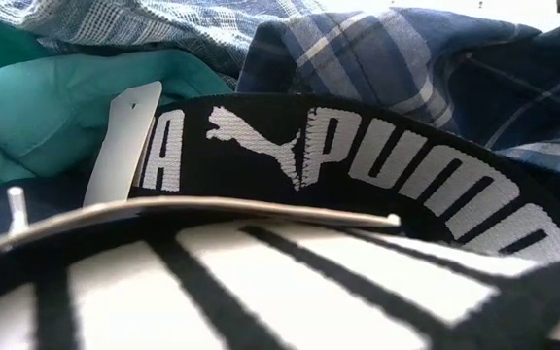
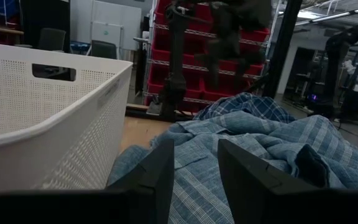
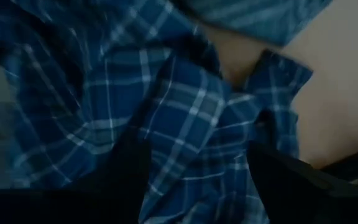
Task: Sort clothes
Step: Put the checkered dark blue long sleeve shirt into the bin
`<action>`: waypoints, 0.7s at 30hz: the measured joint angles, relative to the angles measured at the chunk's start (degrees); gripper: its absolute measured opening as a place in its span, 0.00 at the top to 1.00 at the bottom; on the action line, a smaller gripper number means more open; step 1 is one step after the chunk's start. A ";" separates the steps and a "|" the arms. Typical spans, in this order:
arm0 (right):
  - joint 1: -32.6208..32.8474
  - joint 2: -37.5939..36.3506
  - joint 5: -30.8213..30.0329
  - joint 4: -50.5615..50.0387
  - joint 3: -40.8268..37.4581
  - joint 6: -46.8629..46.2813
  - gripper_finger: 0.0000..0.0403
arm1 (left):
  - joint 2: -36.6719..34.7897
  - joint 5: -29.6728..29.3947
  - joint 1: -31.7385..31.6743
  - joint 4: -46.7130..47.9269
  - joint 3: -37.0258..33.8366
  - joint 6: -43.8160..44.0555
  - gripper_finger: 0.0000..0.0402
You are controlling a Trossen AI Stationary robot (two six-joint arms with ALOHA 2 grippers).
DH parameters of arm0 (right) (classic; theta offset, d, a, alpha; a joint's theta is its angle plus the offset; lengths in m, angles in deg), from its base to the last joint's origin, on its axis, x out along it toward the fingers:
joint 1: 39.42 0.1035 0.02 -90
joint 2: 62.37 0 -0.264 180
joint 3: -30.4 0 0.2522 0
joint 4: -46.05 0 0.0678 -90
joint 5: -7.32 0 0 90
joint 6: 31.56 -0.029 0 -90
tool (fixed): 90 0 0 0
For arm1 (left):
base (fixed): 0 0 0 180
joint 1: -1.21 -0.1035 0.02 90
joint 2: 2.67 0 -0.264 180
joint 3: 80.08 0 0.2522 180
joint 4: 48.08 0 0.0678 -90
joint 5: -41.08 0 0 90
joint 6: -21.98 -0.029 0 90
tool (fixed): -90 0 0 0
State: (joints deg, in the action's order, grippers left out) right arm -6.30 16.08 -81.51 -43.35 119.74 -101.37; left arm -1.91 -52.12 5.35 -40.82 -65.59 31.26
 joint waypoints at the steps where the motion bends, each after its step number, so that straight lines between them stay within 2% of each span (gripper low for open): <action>1: 1.11 1.13 -0.46 0.21 -0.19 -1.29 0.33 | 0.00 0.00 -0.02 0.00 0.02 -0.02 0.68; 7: 6.18 8.96 -2.93 3.18 -1.90 -7.53 0.32 | 0.00 0.00 0.00 0.00 0.01 -0.01 0.68; 16: 9.02 21.88 -4.54 21.79 -7.48 -13.27 0.33 | 0.00 0.00 -0.02 0.00 0.00 0.00 0.68; 19: 8.57 25.52 -5.93 24.87 -8.96 -15.43 0.39 | 0.00 0.00 -0.02 0.00 0.02 0.00 0.68; 21: 7.98 26.60 -6.60 26.95 -9.52 -15.42 0.50 | 0.01 0.00 -0.01 0.00 0.02 -0.02 0.68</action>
State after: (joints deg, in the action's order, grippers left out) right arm 1.68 42.68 -88.11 -16.40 110.22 -116.79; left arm -1.90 -52.12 5.34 -40.82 -65.57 31.24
